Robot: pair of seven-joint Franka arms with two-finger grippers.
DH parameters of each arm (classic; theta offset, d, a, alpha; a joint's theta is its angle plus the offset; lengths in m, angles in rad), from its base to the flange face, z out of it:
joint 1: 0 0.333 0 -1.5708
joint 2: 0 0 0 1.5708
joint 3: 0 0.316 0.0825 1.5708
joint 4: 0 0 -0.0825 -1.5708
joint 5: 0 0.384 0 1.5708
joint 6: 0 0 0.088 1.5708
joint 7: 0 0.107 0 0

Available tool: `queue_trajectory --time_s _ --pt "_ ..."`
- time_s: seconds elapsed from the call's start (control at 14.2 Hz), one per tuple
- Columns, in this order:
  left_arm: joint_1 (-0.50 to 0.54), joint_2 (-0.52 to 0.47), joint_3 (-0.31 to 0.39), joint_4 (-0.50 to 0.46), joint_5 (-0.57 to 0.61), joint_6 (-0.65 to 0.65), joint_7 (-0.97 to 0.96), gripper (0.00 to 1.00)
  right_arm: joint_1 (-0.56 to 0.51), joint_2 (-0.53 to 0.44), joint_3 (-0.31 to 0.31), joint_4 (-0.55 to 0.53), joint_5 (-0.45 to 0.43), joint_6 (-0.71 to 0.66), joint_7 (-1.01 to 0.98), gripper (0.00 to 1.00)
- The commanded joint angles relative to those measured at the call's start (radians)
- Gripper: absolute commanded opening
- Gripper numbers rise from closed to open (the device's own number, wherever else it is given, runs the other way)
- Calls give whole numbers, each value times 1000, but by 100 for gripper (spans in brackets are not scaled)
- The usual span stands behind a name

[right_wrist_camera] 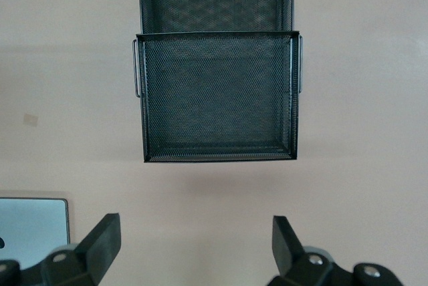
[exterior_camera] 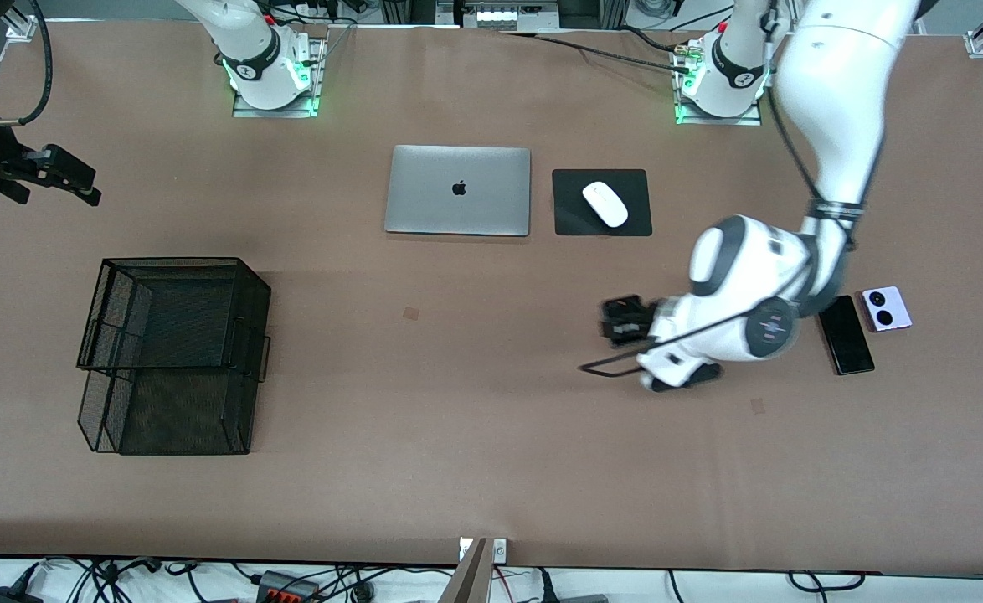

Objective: Place phones with both arms
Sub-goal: 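Carry the flip phone to the table middle and lower it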

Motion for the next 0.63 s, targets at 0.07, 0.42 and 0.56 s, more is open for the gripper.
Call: queue_trajectory --time_s 0.07,0.42,0.56 --pt "-96 125 11 227 -44 -51 -168 35 -1 -15 0 -16 -1 9 -14 100" --pt "-277 292 52 483 -58 73 -217 32 -1 -12 -1 -16 -1 10 -14 100" --pt "-378 340 121 502 -62 217 -207 31 -1 -8 -1 -16 -1 11 -14 100"
